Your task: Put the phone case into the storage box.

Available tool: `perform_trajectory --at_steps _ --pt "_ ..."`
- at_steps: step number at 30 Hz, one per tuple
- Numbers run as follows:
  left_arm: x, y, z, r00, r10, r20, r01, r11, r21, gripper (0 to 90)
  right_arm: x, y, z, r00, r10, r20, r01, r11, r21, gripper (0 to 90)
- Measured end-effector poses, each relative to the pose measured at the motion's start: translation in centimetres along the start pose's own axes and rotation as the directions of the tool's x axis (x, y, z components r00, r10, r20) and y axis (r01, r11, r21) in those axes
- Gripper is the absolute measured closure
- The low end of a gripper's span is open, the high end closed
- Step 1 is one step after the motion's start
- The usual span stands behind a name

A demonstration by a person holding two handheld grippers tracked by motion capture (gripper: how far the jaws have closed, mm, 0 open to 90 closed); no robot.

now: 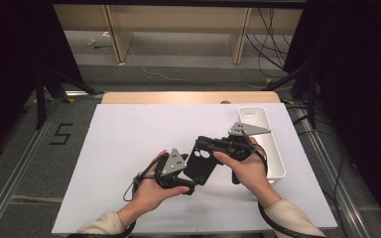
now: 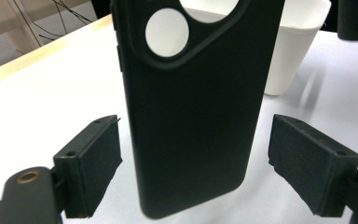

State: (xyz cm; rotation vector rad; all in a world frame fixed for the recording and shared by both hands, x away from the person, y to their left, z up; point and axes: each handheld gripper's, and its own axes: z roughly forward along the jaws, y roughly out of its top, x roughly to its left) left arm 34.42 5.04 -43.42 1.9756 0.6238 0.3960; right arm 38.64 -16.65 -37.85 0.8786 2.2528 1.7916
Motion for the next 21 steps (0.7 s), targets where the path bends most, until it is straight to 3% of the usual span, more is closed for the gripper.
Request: perform_trajectory --at_steps 11,21 --pt "0.3 -0.2 -0.1 0.9992 0.002 0.041 -0.002 1.0000 0.001 18.5 -0.8 0.3 -0.8 0.9971 -0.066 -0.038 0.069 0.995 0.072 77.9" --pt "0.4 -0.3 0.0 0.9977 0.002 0.067 -0.003 1.0000 0.005 19.6 -1.2 0.4 -1.1 0.9880 -0.118 -0.100 0.129 0.984 0.119 77.8"
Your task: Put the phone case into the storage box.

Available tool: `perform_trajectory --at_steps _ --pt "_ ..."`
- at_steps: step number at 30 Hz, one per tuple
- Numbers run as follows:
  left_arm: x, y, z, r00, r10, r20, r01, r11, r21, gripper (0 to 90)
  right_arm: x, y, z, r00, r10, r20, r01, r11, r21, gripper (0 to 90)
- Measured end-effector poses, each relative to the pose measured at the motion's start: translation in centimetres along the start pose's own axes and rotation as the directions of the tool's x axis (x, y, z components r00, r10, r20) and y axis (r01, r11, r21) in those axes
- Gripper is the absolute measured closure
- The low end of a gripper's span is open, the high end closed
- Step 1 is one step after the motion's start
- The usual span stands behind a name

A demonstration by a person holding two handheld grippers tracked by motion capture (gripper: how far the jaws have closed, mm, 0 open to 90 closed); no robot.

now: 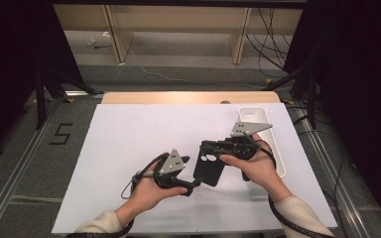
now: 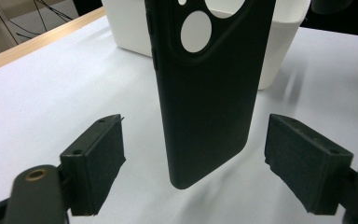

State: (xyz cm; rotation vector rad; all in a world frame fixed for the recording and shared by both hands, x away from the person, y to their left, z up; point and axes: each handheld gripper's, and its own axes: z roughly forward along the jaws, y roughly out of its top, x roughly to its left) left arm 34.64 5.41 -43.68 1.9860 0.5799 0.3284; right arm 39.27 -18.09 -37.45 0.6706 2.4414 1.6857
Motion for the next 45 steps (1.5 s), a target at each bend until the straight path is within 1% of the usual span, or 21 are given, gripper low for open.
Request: perform_trajectory --at_steps 3,8,12,15,19,22,25,28,34,39,45 --pt "0.0 0.0 0.0 0.9999 0.007 0.011 -0.007 1.0000 0.003 19.7 0.0 0.0 0.0 0.9998 -0.017 -0.013 0.017 1.000 0.016 77.8" --pt "0.0 -0.1 0.1 0.9990 0.018 0.041 -0.018 0.9998 0.008 20.3 -0.1 -0.1 0.0 0.9989 -0.037 -0.030 0.038 0.999 0.036 77.8" --pt "0.0 -0.2 0.2 0.9978 0.028 0.060 -0.029 0.9995 0.014 20.7 0.0 -0.1 0.0 0.9972 -0.049 -0.057 0.052 0.997 0.052 77.8" --pt "0.0 -0.2 0.3 0.9974 0.033 0.064 -0.034 0.9993 0.016 20.9 0.1 -0.1 0.1 0.9956 -0.056 -0.075 0.061 0.996 0.060 77.8" --pt "0.1 -0.2 0.3 0.9967 0.038 0.072 -0.039 0.9991 0.018 21.6 0.2 -0.1 0.2 0.9934 -0.067 -0.093 0.073 0.995 0.067 77.8" --pt "0.0 -0.3 0.4 0.9957 0.030 0.087 -0.032 0.9993 0.020 23.1 0.3 -0.1 0.2 0.9917 -0.073 -0.106 0.081 0.994 0.071 77.8" --pt "-0.1 -0.3 0.4 0.9947 0.032 0.097 -0.034 0.9992 0.021 23.8 0.4 0.0 0.3 0.9897 -0.080 -0.118 0.090 0.993 0.077 77.8" --pt "-0.1 -0.3 0.5 0.9938 0.041 0.104 -0.044 0.9987 0.026 24.7 0.5 0.0 0.4 0.9884 -0.085 -0.126 0.095 0.992 0.079 77.8" --pt "-0.1 -0.4 0.6 0.9924 0.042 0.116 -0.046 0.9985 0.031 27.1 0.7 0.0 0.5 0.9860 -0.089 -0.140 0.102 0.991 0.081 77.8" --pt "-0.1 -0.4 0.7 0.9906 0.047 0.128 -0.051 0.9982 0.030 31.2 0.9 0.0 0.6 0.9843 -0.091 -0.151 0.105 0.991 0.084 77.8" --pt "-0.1 -0.4 0.8 0.9878 0.052 0.147 -0.056 0.9981 0.027 41.1 1.0 0.0 0.8 0.9817 -0.095 -0.165 0.110 0.990 0.087 77.8"
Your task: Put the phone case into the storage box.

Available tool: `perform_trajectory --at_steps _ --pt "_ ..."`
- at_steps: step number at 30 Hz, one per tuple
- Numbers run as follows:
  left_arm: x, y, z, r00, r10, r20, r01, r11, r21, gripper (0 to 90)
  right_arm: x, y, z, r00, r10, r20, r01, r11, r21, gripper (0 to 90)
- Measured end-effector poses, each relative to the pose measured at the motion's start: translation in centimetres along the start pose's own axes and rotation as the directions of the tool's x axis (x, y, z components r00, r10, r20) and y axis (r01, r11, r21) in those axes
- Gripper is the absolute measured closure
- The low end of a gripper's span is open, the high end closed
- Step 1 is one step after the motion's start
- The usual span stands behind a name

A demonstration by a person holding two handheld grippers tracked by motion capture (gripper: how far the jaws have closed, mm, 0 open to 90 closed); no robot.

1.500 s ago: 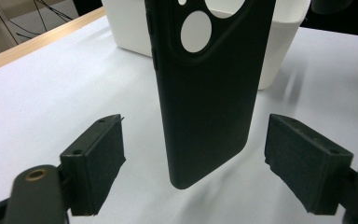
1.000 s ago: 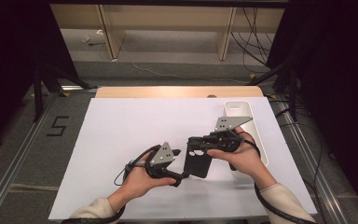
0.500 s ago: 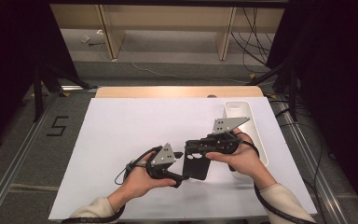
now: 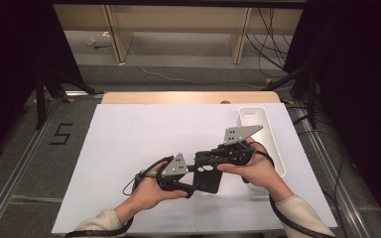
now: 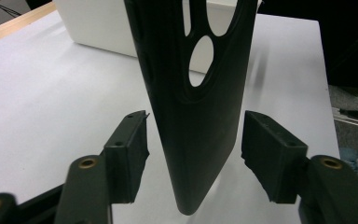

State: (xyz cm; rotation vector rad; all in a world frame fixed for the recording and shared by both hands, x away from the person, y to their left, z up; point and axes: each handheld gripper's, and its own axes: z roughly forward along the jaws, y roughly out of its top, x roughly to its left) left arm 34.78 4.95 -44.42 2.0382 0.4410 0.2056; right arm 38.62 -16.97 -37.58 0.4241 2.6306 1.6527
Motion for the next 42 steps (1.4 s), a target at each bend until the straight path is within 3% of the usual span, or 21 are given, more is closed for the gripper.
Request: perform_trajectory --at_steps 6,19,27,35,37,42 --pt "0.0 -0.1 0.1 0.9995 0.007 0.030 -0.007 1.0000 0.000 49.8 0.1 0.0 0.1 0.9999 -0.003 -0.015 0.003 1.000 -0.002 77.8" --pt "0.6 0.1 -0.6 0.9987 0.031 0.042 -0.031 0.9995 0.008 69.8 0.2 0.1 0.1 0.9987 -0.017 -0.048 0.016 1.000 -0.008 77.7" --pt "0.7 0.3 -0.9 0.9993 0.003 0.038 -0.004 0.9998 0.020 78.1 0.3 0.1 0.0 0.9977 -0.027 -0.063 0.026 1.000 -0.013 76.0" --pt "0.7 0.5 -1.1 0.9997 -0.022 0.011 0.022 0.9994 0.029 80.0 0.1 0.1 -0.1 0.9992 -0.035 -0.017 0.035 0.999 -0.021 56.3" --pt "0.7 0.5 -1.1 0.9997 -0.026 0.000 0.026 0.9994 0.024 80.1 0.0 0.1 -0.1 0.9988 -0.043 0.026 0.043 0.999 -0.029 45.0" --pt "0.9 0.5 -1.3 0.9988 -0.043 -0.024 0.043 0.9990 0.015 80.1 -0.1 0.0 -0.1 0.9981 -0.036 0.049 0.039 0.998 -0.056 30.9"
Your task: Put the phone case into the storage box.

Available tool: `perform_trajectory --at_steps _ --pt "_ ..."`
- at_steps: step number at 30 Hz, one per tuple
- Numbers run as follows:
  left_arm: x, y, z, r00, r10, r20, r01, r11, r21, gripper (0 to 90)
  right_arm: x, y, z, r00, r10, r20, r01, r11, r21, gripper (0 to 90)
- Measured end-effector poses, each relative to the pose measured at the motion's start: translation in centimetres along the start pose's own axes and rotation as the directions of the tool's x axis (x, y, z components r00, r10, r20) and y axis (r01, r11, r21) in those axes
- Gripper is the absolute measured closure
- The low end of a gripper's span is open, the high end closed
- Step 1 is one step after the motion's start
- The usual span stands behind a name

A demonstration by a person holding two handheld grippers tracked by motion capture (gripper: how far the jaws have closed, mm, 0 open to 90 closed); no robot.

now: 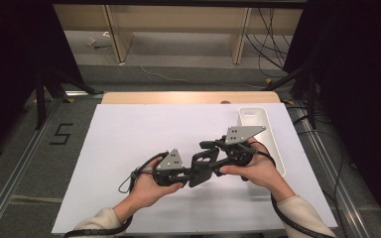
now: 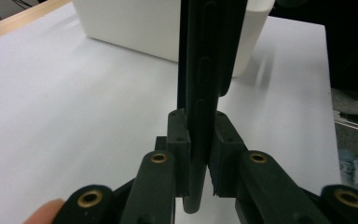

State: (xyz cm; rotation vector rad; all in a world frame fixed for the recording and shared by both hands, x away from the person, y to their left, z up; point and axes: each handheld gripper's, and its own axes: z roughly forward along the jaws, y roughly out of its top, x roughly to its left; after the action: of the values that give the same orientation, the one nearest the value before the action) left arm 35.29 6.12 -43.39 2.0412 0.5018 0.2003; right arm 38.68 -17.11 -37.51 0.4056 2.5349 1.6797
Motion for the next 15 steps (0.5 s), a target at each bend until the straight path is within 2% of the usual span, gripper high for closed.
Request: perform_trajectory --at_steps 2,6,11,15 --pt "0.08 0.00 -0.04 0.9999 -0.011 -0.012 0.011 0.9999 -0.003 80.1 0.01 -0.04 -0.03 0.9999 0.011 0.009 -0.011 1.000 -0.010 23.5" --pt "0.14 0.04 -0.21 0.9990 -0.026 -0.037 0.026 0.9997 -0.004 80.1 -0.10 -0.15 -0.11 0.9990 0.020 0.039 -0.019 0.999 -0.034 17.9" --pt "0.25 0.03 -0.32 0.9978 -0.044 -0.048 0.044 0.9990 -0.013 80.1 -0.16 -0.28 -0.30 0.9956 0.039 0.085 -0.033 0.997 -0.073 15.5" --pt "0.33 0.11 -0.53 0.9964 -0.056 -0.064 0.054 0.9982 -0.027 80.1 -0.26 -0.52 -0.53 0.9894 0.065 0.130 -0.050 0.993 -0.109 13.7"
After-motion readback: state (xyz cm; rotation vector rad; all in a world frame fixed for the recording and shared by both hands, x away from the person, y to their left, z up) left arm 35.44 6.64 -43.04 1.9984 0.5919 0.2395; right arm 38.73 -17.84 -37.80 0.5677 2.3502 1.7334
